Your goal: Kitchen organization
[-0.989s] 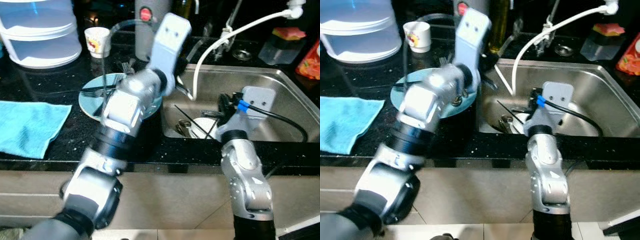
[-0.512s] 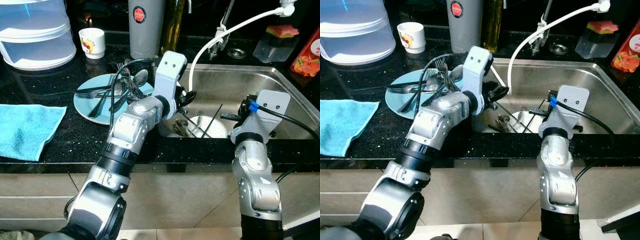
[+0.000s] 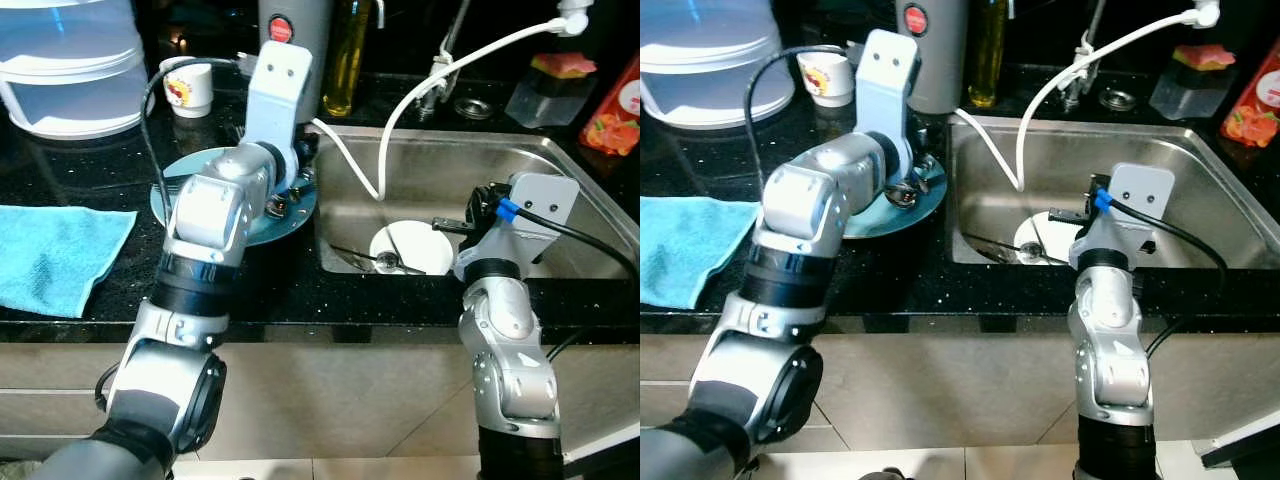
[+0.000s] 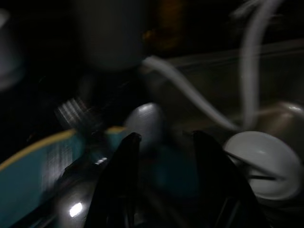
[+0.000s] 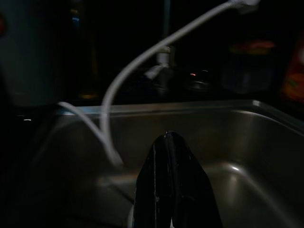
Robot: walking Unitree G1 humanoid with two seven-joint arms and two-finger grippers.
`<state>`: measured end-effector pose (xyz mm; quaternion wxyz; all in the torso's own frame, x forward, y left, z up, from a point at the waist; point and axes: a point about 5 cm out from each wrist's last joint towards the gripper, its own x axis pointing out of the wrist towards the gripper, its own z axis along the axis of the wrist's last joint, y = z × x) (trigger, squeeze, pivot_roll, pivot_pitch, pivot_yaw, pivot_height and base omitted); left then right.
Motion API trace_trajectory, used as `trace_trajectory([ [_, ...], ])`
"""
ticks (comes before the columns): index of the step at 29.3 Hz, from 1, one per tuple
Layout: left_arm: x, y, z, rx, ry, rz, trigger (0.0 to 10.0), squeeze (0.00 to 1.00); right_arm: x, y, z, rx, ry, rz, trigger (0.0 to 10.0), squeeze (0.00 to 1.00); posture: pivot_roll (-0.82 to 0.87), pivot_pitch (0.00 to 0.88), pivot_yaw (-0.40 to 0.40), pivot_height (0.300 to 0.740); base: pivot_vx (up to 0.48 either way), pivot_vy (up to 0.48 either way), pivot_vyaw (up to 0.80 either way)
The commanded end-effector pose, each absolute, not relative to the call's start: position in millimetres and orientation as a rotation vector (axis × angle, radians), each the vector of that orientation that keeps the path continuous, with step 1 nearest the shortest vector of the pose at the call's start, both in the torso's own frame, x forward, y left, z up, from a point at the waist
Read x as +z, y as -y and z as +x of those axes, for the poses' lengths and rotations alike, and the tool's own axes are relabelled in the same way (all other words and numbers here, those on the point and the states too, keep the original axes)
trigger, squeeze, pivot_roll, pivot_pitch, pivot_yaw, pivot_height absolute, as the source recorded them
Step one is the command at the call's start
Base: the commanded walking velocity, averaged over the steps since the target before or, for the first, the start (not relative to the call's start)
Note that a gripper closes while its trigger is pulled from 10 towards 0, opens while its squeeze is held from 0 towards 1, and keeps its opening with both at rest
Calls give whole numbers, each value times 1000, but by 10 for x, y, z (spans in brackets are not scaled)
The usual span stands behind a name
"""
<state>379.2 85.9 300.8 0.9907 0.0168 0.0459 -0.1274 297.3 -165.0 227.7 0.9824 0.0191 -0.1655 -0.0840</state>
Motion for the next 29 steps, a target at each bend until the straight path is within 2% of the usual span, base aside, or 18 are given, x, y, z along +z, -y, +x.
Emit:
trace_trajectory([
  [1,2944,-957,3849,-187,-141,7,10000,0,2305,1637,2976,-159,347,43,10000,0,225,69,-51,740,0,0,0],
  [7,2794,-1026,3930,-121,-253,-129,10000,0,2296,1646,2967,-155,343,43,10000,0,225,73,-51,740,0,0,0],
  [15,2722,-873,4022,-129,-286,-216,10000,0,2312,1588,2983,-132,345,50,10000,0,219,78,-54,740,0,0,0],
  [21,2793,-801,4071,-133,-251,-138,10000,0,2301,1596,2971,-137,343,51,10000,0,220,81,-40,740,0,0,0],
  [29,2616,-759,4125,-134,-340,-36,10000,0,2272,1571,2961,-140,337,61,10000,0,227,87,-27,740,0,0,0],
])
